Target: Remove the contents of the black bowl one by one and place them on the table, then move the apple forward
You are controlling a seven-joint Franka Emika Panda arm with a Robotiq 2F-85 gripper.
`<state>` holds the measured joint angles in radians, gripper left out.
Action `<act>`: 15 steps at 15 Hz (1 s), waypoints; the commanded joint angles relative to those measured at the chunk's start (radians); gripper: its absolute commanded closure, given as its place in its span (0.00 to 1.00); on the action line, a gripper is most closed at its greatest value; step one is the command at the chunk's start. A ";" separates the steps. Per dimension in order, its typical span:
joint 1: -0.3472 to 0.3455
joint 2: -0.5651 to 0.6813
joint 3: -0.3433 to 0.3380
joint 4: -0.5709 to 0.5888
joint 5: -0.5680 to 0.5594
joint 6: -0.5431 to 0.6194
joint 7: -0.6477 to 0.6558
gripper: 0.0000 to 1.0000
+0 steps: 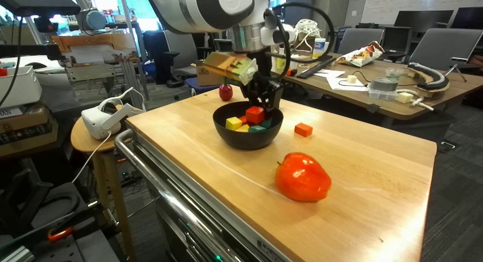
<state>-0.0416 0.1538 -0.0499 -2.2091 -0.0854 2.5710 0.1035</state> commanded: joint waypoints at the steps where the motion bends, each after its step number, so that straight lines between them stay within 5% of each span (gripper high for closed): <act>1: 0.027 -0.192 0.020 -0.078 -0.022 0.041 -0.022 0.83; 6: 0.081 -0.230 0.106 -0.001 -0.080 0.030 0.034 0.83; 12: 0.125 -0.057 0.176 0.110 -0.398 -0.148 0.245 0.83; 15: 0.164 0.056 0.169 0.188 -0.343 -0.283 0.196 0.83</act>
<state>0.0876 0.0977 0.1263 -2.1361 -0.4516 2.4047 0.3238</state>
